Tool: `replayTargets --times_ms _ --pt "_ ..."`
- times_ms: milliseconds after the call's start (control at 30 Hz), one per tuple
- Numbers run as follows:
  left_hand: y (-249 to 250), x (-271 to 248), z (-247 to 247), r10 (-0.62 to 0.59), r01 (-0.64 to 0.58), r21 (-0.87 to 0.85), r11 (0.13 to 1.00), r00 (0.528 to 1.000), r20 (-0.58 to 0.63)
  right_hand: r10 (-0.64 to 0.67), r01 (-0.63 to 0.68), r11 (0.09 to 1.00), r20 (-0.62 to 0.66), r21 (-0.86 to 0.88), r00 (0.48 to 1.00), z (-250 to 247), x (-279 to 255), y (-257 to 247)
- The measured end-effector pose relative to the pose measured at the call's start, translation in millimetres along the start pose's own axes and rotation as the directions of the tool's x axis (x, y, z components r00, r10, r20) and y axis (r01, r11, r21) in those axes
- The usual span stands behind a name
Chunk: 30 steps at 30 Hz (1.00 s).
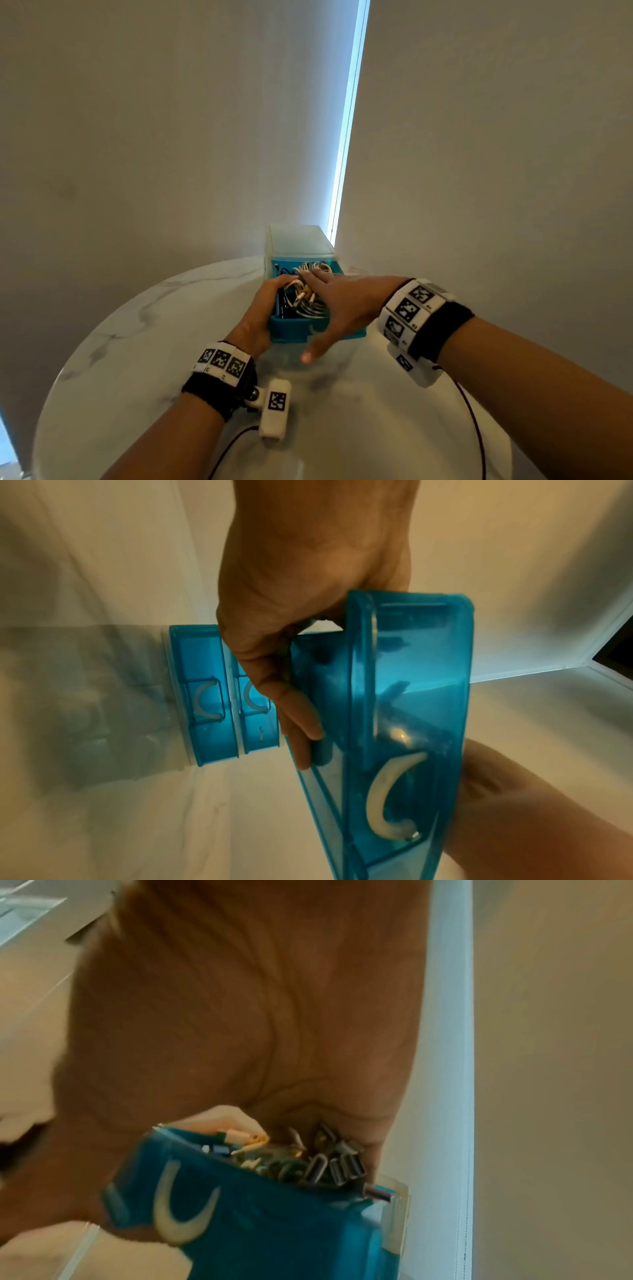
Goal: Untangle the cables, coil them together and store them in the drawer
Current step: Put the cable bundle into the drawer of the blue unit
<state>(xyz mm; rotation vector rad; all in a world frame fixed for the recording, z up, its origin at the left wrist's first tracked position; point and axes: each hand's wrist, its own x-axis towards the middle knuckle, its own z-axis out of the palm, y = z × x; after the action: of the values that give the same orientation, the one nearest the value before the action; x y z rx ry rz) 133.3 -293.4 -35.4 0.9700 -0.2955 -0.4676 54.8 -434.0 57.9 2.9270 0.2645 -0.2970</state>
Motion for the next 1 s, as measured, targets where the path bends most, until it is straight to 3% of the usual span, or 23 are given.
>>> replayTargets --times_ms 167,233,267,333,400,433,467,533,633,733,833,1000 --pt "7 -6 3 -0.085 0.081 0.096 0.992 0.996 0.040 -0.002 -0.020 0.996 -0.235 -0.092 0.972 18 12 -2" --pt "27 -3 -3 -0.180 0.163 0.295 0.942 0.983 0.033 -0.009 -0.014 0.996 -0.264 -0.086 0.964 20 11 1" --pt "41 2 -8 -0.211 0.199 0.477 0.856 0.977 -0.028 -0.011 -0.012 0.996 -0.275 -0.083 0.961 20 11 2" --pt "68 17 -18 -0.116 0.238 0.828 0.508 0.971 -0.208 -0.018 -0.002 0.998 -0.284 -0.069 0.959 19 14 4" --pt "87 38 -29 0.193 0.259 0.958 0.119 0.941 -0.279 -0.019 0.004 0.999 -0.279 -0.052 0.960 19 16 4" --pt "92 50 -34 0.338 0.238 0.971 0.018 0.913 -0.230 -0.016 0.004 0.999 -0.275 -0.044 0.961 19 18 5" --pt "95 62 -36 0.411 0.166 0.986 0.005 0.899 -0.153 -0.012 0.002 0.999 -0.267 -0.037 0.964 19 19 5" --pt "99 83 -36 0.391 -0.032 0.999 0.028 0.920 0.019 -0.005 -0.004 0.999 -0.258 -0.034 0.966 19 21 6" --pt "90 108 -26 0.138 -0.152 0.979 -0.138 0.976 0.171 -0.011 0.004 1.000 -0.266 -0.027 0.964 20 25 9" --pt "75 111 -18 -0.022 -0.205 0.955 -0.214 0.978 0.205 -0.008 0.005 1.000 -0.282 -0.010 0.959 20 30 14" --pt "75 104 -16 0.009 -0.214 0.961 -0.175 0.976 0.219 0.001 0.004 1.000 -0.295 0.017 0.956 21 34 17" --pt "82 105 -20 -0.041 -0.159 0.986 0.055 0.986 0.162 0.014 0.000 0.999 -0.280 0.050 0.960 13 41 15"
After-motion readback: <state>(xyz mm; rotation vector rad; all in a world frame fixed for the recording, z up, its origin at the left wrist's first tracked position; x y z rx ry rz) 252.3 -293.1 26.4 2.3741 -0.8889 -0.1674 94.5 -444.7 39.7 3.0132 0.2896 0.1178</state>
